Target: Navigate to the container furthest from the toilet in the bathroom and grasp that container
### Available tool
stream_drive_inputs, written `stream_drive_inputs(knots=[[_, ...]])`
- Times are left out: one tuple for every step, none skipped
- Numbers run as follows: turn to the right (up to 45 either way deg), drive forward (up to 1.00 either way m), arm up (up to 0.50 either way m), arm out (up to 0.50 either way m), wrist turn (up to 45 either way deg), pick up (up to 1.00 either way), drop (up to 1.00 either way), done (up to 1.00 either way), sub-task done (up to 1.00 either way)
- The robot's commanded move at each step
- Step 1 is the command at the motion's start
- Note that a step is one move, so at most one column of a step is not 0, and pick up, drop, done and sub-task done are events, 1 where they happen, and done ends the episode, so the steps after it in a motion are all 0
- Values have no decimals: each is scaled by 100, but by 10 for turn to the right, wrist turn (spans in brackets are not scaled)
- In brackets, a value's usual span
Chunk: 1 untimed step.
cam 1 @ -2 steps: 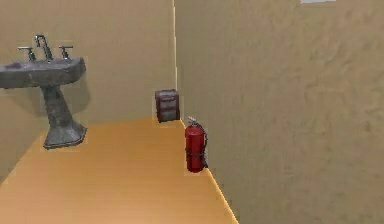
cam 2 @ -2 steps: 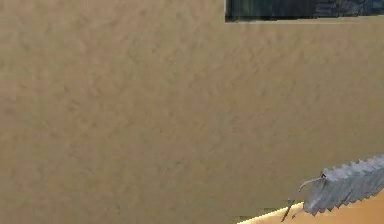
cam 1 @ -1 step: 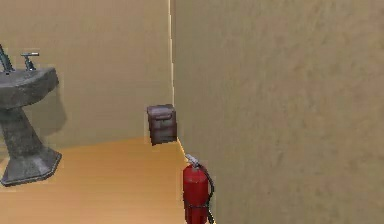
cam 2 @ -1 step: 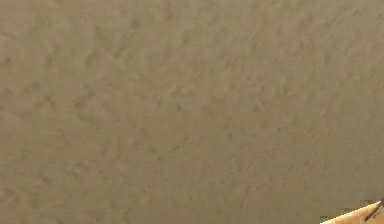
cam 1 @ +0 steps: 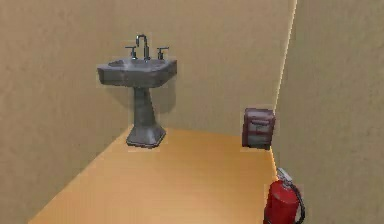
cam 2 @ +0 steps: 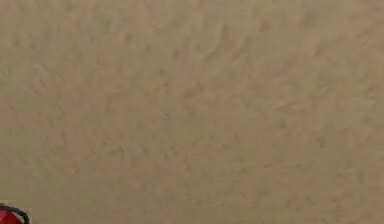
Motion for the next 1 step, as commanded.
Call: stream_drive_inputs(knots=[[0,100,0,0,0,0,0,0,0]])
